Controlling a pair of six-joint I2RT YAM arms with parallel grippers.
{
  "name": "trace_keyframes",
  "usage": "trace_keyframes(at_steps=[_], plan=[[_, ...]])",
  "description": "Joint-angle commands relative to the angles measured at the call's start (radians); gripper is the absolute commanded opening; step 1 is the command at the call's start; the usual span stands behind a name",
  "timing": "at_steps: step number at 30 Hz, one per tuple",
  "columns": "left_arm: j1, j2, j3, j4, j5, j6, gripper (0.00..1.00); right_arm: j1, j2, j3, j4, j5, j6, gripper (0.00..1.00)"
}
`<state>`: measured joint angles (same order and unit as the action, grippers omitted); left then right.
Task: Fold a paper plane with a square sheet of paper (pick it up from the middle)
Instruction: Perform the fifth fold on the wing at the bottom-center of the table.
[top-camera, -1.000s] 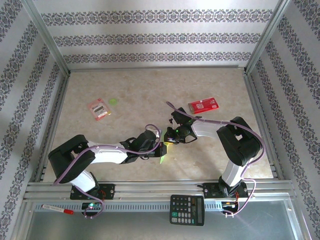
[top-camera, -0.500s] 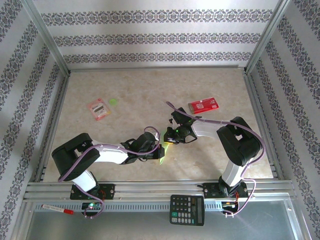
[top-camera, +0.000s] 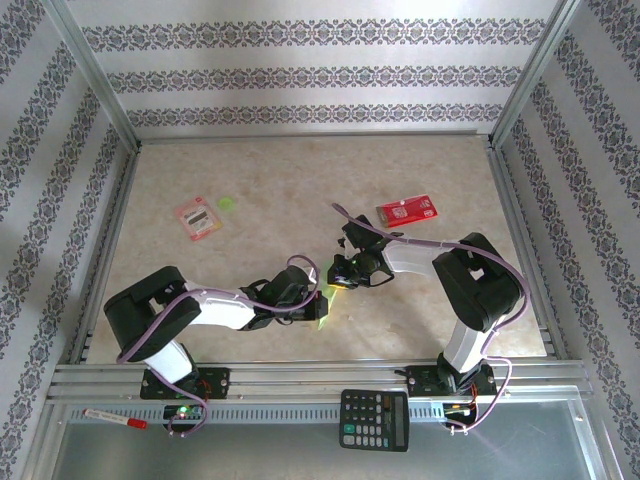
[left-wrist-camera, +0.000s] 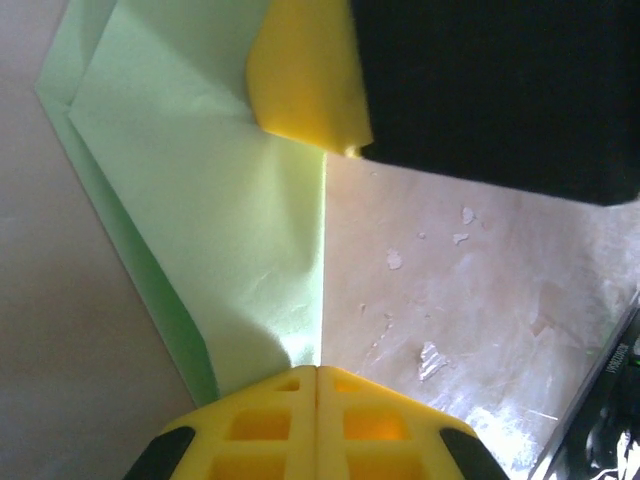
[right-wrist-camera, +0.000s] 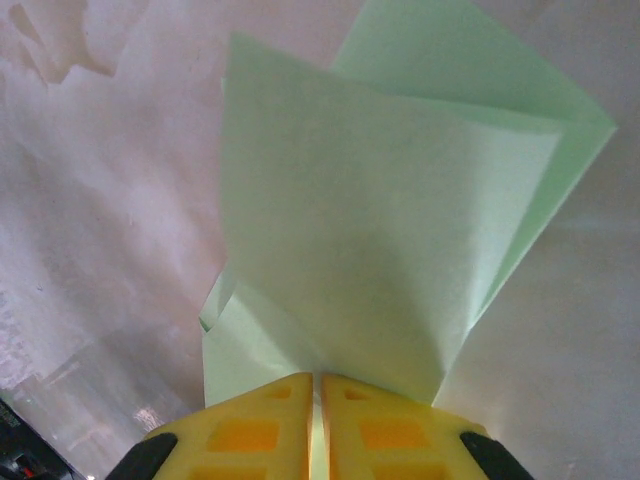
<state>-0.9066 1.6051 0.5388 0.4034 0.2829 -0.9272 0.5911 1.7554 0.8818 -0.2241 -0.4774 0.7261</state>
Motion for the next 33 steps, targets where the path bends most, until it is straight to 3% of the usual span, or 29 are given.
trace_keyframes(at_steps=[1, 8, 21, 33], plan=[[0.005, -0.053, 0.009, -0.054, 0.011, 0.0, 0.08, -0.004, 0.034, -0.003, -0.008, 0.02, -0.005, 0.13], [-0.017, -0.085, 0.013, -0.074, 0.012, -0.007, 0.09, -0.005, 0.038, -0.003, -0.008, 0.023, -0.003, 0.12], [-0.022, -0.036, -0.005, -0.074, 0.011, -0.03, 0.0, -0.005, 0.041, -0.003, -0.008, 0.023, -0.004, 0.12], [0.02, -0.031, 0.015, -0.108, 0.021, 0.018, 0.02, -0.005, 0.037, -0.009, -0.008, 0.017, -0.013, 0.12]])
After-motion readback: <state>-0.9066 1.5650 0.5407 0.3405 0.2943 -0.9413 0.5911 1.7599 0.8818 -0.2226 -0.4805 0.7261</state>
